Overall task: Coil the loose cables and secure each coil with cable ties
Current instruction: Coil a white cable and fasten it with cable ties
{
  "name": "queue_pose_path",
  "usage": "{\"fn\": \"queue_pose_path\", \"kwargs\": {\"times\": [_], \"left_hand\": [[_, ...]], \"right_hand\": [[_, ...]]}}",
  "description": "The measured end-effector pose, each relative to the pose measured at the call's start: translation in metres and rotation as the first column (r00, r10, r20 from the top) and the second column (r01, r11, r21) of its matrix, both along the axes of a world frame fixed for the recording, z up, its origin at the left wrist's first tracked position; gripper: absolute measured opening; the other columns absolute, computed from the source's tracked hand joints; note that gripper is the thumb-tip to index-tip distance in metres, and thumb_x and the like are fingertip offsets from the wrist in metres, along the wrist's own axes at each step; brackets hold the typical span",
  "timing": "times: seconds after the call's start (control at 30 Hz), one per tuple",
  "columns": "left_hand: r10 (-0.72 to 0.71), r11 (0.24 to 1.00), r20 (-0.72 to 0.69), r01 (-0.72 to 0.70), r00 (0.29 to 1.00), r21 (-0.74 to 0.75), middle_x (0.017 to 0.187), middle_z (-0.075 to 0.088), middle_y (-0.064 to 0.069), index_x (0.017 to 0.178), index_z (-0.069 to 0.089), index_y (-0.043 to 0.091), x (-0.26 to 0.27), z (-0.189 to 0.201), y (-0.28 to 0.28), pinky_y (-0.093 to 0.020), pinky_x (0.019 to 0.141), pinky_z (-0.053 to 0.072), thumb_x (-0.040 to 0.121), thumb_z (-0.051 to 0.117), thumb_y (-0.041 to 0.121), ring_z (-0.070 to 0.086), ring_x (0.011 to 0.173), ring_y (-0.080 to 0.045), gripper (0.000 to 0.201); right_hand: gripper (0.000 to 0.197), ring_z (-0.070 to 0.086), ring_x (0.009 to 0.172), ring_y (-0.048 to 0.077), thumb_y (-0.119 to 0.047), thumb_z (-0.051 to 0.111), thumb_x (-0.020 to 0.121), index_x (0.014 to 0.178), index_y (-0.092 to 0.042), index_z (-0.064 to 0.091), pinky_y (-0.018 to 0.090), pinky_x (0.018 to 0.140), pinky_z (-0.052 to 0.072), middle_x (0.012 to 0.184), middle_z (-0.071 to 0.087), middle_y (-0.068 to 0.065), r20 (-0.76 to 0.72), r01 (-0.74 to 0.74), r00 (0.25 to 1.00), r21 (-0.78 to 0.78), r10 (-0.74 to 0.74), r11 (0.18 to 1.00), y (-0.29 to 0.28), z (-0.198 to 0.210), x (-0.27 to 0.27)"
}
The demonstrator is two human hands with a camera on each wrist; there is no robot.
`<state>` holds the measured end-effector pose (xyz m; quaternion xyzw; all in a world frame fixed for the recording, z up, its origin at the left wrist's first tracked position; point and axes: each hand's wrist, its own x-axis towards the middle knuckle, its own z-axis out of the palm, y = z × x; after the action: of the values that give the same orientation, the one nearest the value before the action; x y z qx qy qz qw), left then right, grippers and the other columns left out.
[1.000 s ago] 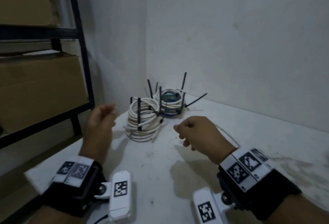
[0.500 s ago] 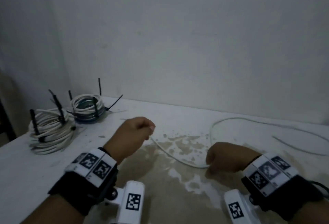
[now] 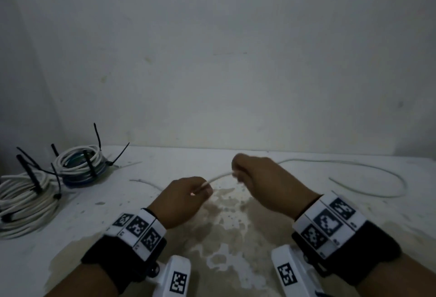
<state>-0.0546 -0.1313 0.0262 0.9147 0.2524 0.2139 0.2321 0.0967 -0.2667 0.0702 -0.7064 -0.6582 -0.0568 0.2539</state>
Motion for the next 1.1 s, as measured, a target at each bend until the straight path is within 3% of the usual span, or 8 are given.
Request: {"fn": "queue_pose_path", "kwargs": {"times": [0.13, 0.27, 0.4, 0.53, 0.67, 0.8, 0.97, 1.1], "left_hand": [[0.055, 0.998, 0.131, -0.053, 0.99, -0.02, 0.072, 0.066, -0.001, 0.079, 0.066, 0.009, -0.002, 0.012, 0.007, -0.016, 0.061, 0.043, 0.096, 0.049, 0.034, 0.06, 0.069, -0.012, 0.035], [0.109, 0.968, 0.274, -0.038, 0.955, -0.25, 0.061, 0.049, 0.0, 0.08, 0.064, 0.01, -0.006, 0.021, 0.004, -0.018, 0.054, 0.041, 0.097, 0.048, 0.031, 0.049, 0.055, -0.015, 0.032], [0.224, 0.647, 0.571, 0.317, 0.79, -0.693, 0.061, 0.032, 0.0, 0.087, 0.057, 0.007, 0.0, 0.045, -0.017, -0.024, 0.05, 0.024, 0.102, 0.036, 0.017, 0.027, 0.053, -0.013, 0.028], [0.292, 0.45, 0.69, 0.541, 0.662, -0.711, 0.059, 0.036, 0.0, 0.091, 0.052, 0.007, 0.009, 0.074, -0.04, -0.021, 0.046, 0.03, 0.102, 0.033, 0.015, 0.031, 0.05, -0.01, 0.023], [0.35, 0.402, 0.729, 0.609, 0.588, -0.684, 0.058, 0.037, 0.001, 0.09, 0.048, 0.009, 0.017, 0.086, -0.056, -0.02, 0.047, 0.032, 0.102, 0.033, 0.015, 0.032, 0.051, -0.01, 0.02], [0.366, 0.361, 0.754, 0.664, 0.546, -0.655, 0.057, 0.036, 0.002, 0.086, 0.048, 0.01, 0.02, 0.094, -0.064, -0.02, 0.044, 0.033, 0.1, 0.034, 0.015, 0.032, 0.048, -0.01, 0.021], [0.406, 0.276, 0.747, 0.708, 0.527, -0.65, 0.055, 0.035, 0.005, 0.08, 0.052, 0.009, 0.01, 0.106, -0.053, -0.019, 0.045, 0.034, 0.092, 0.046, 0.021, 0.034, 0.044, -0.008, 0.017], [0.549, 0.235, 0.707, 0.729, 0.446, -0.643, 0.058, 0.042, 0.003, 0.086, 0.056, 0.002, 0.005, 0.11, -0.04, -0.016, 0.048, 0.04, 0.084, 0.053, 0.017, 0.042, 0.044, -0.009, 0.015]], "right_hand": [[0.015, 0.048, 0.067, 0.02, -0.022, 0.042, 0.099, 0.089, -0.013, 0.049, 0.034, 0.061, 0.036, 0.076, 0.054, 0.003, -0.012, 0.09, 0.996, 0.251, -0.09, 0.964, -0.007, 0.025, 0.025], [0.011, 0.049, 0.074, 0.015, -0.021, 0.048, 0.097, 0.099, -0.014, 0.056, 0.016, 0.059, 0.03, 0.082, 0.053, 0.0, -0.092, 0.225, 0.974, 0.37, -0.205, 0.901, -0.014, 0.037, 0.051], [0.029, 0.054, 0.095, 0.031, -0.023, 0.056, 0.093, 0.115, -0.004, 0.059, 0.028, 0.075, 0.035, 0.104, 0.056, 0.017, -0.064, 0.405, 0.909, 0.363, -0.411, 0.839, -0.014, 0.025, 0.053], [0.02, 0.053, 0.081, 0.028, -0.027, 0.057, 0.085, 0.094, -0.009, 0.062, 0.037, 0.073, 0.039, 0.09, 0.058, 0.011, 0.063, 0.301, 0.895, 0.644, -0.441, 0.703, -0.026, 0.027, 0.008], [0.041, 0.053, 0.075, 0.006, -0.061, 0.043, 0.086, 0.094, -0.026, 0.063, 0.027, 0.07, 0.043, 0.082, 0.06, -0.011, -0.088, 0.087, 0.993, 0.135, -0.075, 0.987, -0.039, 0.024, -0.044], [0.03, 0.055, 0.065, 0.008, -0.041, 0.049, 0.095, 0.071, -0.023, 0.052, 0.02, 0.059, 0.043, 0.073, 0.057, -0.007, -0.232, 0.022, 0.972, -0.069, -0.038, 0.997, -0.041, 0.005, -0.053], [0.048, 0.039, 0.055, 0.005, -0.044, 0.047, 0.095, 0.053, -0.028, 0.032, 0.019, 0.051, 0.027, 0.061, 0.04, -0.007, 0.005, 0.155, 0.988, -0.122, -0.156, 0.98, -0.066, 0.012, -0.032], [0.045, 0.048, 0.044, 0.007, -0.04, 0.053, 0.094, 0.057, -0.015, 0.055, 0.017, 0.05, 0.039, 0.056, 0.059, -0.001, -0.086, 0.202, 0.969, -0.263, -0.231, 0.944, -0.096, 0.023, -0.003]]}}
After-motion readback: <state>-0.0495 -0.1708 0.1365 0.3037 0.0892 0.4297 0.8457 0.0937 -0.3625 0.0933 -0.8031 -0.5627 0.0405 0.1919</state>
